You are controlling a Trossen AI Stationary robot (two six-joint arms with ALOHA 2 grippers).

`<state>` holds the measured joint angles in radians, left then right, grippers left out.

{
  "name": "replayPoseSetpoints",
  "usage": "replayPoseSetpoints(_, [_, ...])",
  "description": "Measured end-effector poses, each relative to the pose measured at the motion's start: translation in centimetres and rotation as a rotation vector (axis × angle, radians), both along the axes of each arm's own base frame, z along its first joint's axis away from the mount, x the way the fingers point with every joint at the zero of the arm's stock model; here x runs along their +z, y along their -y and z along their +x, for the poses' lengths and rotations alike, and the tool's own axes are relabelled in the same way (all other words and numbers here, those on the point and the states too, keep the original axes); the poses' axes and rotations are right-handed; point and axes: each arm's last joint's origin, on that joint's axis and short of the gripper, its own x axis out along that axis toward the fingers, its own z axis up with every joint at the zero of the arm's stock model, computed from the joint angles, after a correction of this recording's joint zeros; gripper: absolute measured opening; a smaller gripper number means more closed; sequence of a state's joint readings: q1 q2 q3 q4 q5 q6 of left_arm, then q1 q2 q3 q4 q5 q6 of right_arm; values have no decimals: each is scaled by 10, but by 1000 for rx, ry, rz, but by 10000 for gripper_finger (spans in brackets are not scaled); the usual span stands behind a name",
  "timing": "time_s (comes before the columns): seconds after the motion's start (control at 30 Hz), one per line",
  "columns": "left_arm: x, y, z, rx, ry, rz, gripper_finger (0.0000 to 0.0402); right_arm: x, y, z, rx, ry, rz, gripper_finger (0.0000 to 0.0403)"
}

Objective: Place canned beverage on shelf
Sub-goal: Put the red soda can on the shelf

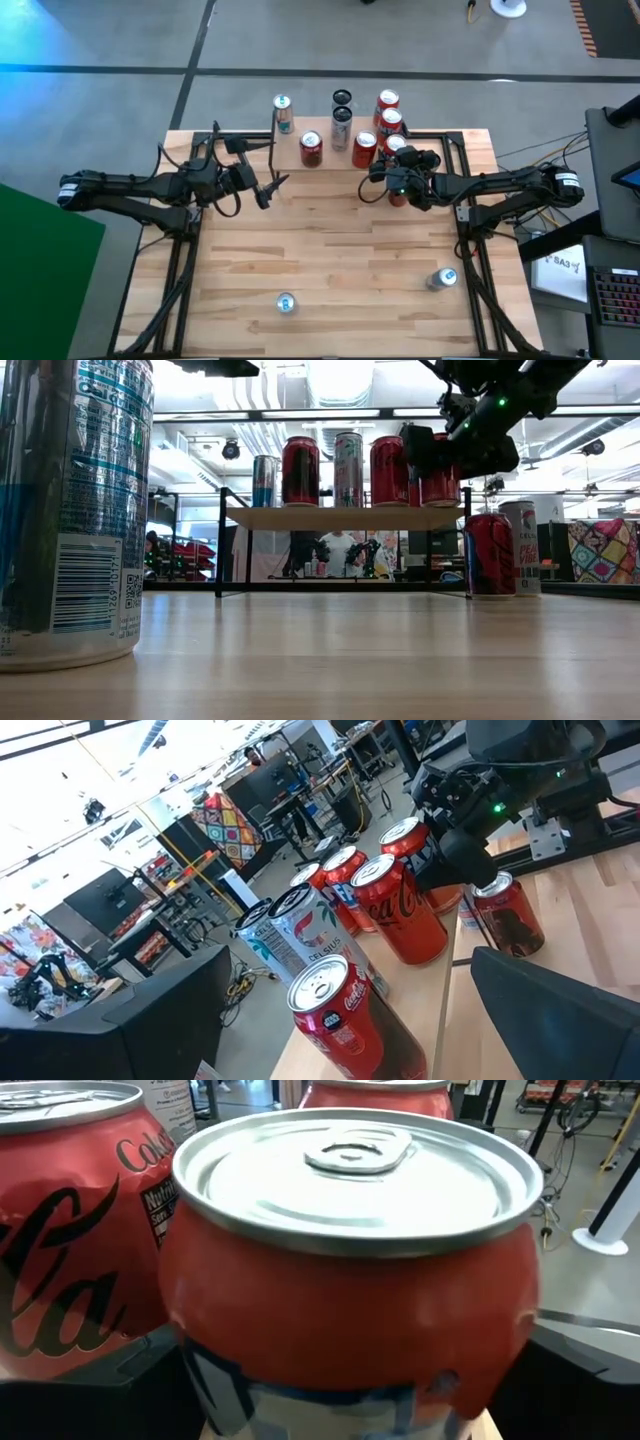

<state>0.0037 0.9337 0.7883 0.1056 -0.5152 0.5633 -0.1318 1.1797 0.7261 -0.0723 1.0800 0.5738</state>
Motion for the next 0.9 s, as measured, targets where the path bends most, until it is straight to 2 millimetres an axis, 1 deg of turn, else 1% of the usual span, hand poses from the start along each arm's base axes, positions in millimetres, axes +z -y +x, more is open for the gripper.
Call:
replayPoseSetpoints(0.17, [0, 0, 0, 0, 4, -11, 398, 2, 0, -1, 6, 1, -1, 361])
replayPoseSetpoints(0.43, [0, 0, 0, 1, 5, -17, 398, 18, -2, -3, 26, 16, -23, 361])
replayPoseSetpoints(0.67, [-1, 0, 0, 1, 1, -19, 398, 26, -1, -1, 34, 10, -34, 361])
replayPoseSetpoints(0.9, [-2, 0, 0, 1, -9, -15, 398, 45, -1, 3, 48, 13, -59, 361])
